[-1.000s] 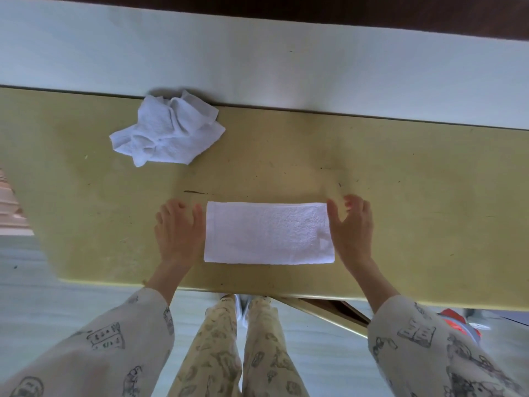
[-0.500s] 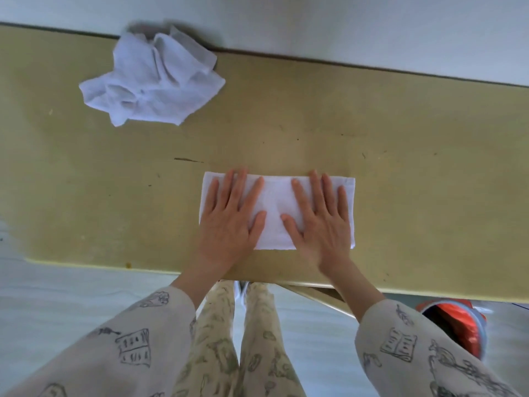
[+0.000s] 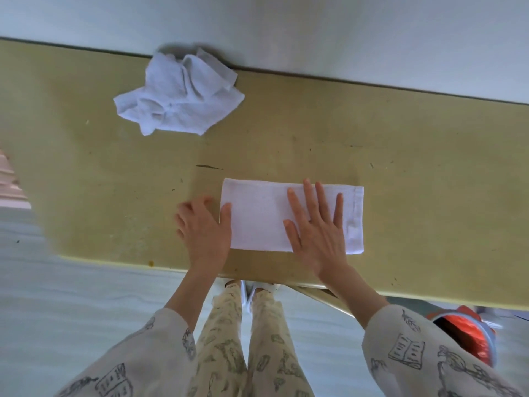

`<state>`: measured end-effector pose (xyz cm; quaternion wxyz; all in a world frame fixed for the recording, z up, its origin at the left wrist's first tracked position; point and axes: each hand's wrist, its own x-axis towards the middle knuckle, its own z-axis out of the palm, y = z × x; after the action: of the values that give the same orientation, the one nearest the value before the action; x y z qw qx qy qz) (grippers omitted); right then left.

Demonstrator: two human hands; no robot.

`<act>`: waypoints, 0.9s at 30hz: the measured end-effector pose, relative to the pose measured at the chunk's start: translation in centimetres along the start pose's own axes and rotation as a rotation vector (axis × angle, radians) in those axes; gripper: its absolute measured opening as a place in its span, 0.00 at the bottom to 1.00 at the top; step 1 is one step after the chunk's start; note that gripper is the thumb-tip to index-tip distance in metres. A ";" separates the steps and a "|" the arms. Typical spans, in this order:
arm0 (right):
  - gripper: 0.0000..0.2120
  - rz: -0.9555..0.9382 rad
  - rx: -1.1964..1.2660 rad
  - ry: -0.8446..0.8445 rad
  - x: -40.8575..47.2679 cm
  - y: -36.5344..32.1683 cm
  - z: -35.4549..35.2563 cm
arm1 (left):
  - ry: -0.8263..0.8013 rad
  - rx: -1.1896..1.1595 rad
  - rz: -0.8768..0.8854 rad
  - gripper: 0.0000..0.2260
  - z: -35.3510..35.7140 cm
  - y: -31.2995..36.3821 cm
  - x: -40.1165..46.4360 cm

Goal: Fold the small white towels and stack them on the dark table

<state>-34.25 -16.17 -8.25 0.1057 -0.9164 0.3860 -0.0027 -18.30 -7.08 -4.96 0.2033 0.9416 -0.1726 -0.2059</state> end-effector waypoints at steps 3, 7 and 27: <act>0.26 0.013 -0.023 -0.016 1.1 -1.7 0.8 | -0.089 -0.016 -0.132 0.19 0.0 0.5 0.1; 0.27 0.034 -0.053 -0.043 1.4 -1.9 1.7 | -0.151 -0.022 -0.156 0.15 0.0 1.6 0.5; 0.24 0.094 0.390 0.008 2.0 -2.1 -0.4 | -0.443 -0.436 -0.085 0.08 -5.0 5.1 1.7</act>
<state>-31.42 -16.22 -7.55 0.2797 -0.8595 0.4210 -0.0763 -15.78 -10.58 0.98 0.3491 0.8143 -0.1247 -0.4466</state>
